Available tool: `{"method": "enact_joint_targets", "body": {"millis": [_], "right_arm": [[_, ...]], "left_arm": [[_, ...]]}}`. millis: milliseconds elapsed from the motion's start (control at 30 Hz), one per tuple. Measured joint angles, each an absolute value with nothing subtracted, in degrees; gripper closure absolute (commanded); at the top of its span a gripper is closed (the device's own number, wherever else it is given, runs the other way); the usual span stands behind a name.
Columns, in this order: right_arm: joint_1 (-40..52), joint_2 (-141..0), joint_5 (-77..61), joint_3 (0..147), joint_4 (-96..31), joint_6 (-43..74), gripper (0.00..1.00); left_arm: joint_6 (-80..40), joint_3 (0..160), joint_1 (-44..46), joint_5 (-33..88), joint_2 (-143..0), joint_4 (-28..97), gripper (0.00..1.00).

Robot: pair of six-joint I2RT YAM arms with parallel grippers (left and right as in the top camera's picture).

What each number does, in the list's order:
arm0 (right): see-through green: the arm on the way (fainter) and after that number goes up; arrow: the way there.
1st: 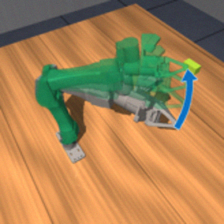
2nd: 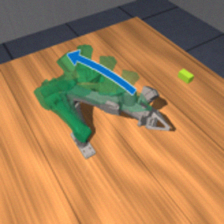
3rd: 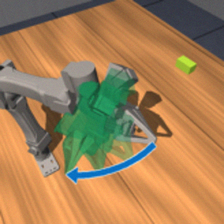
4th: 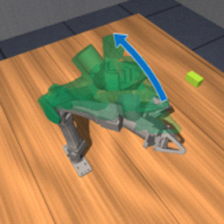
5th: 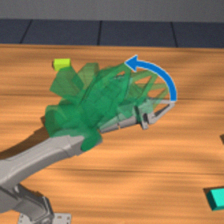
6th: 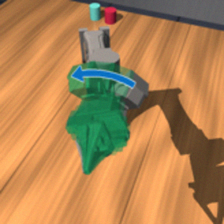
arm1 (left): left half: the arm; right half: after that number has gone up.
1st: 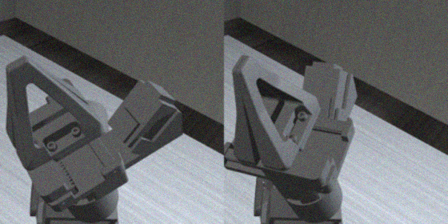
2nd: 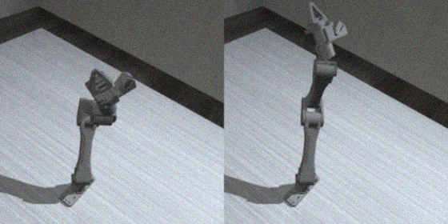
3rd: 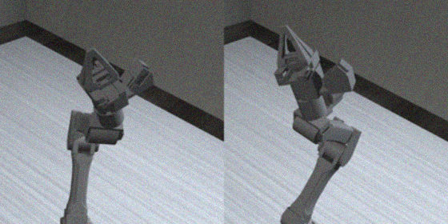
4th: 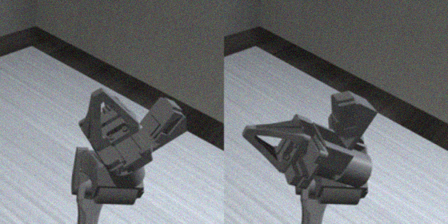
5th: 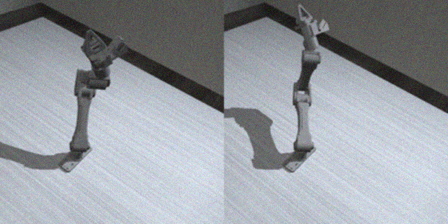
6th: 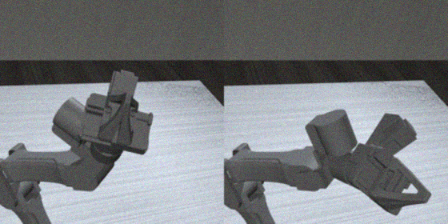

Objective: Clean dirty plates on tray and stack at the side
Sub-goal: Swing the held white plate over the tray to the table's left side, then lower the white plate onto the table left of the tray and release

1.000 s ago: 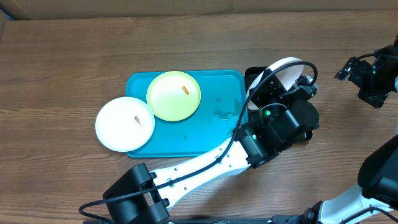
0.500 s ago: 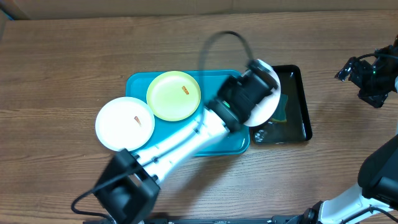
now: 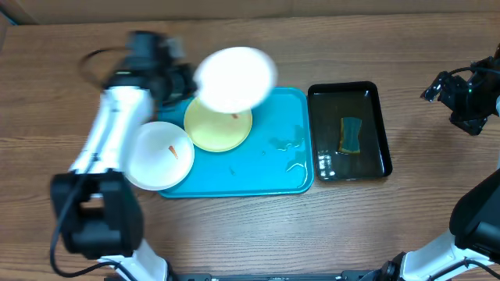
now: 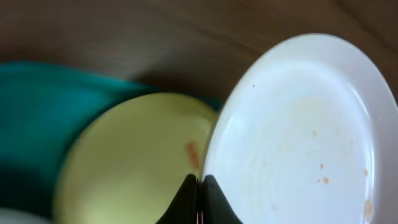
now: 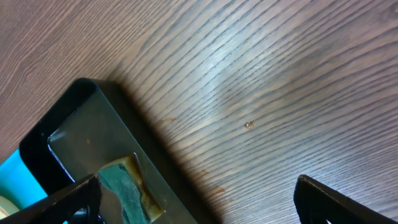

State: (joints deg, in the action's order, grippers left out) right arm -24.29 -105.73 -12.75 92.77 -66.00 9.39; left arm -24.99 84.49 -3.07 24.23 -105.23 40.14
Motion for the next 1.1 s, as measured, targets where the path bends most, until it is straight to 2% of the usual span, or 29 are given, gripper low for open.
{"method": "enact_joint_targets", "body": {"millis": [267,433,600,1100], "right_arm": [[-24.3,-105.7,-12.7,92.8,-66.0,9.4,0.00],[-24.3,-105.7,-12.7,92.8,-65.9,9.4,0.00],[-24.3,-105.7,-12.7,92.8,-66.0,9.3,0.00],[-24.3,-105.7,-12.7,92.8,-66.0,9.4,0.00]], "left_arm": [[-22.3,84.5,-29.6,25.0,-105.2,50.8,0.96],[-20.3,84.5,-38.6,16.4,-105.2,53.3,0.96],[-19.9,84.1,-40.9,12.6,-105.2,51.7,0.96],[-19.1,80.9,-35.1,6.0,-105.2,44.6,0.96]]}}
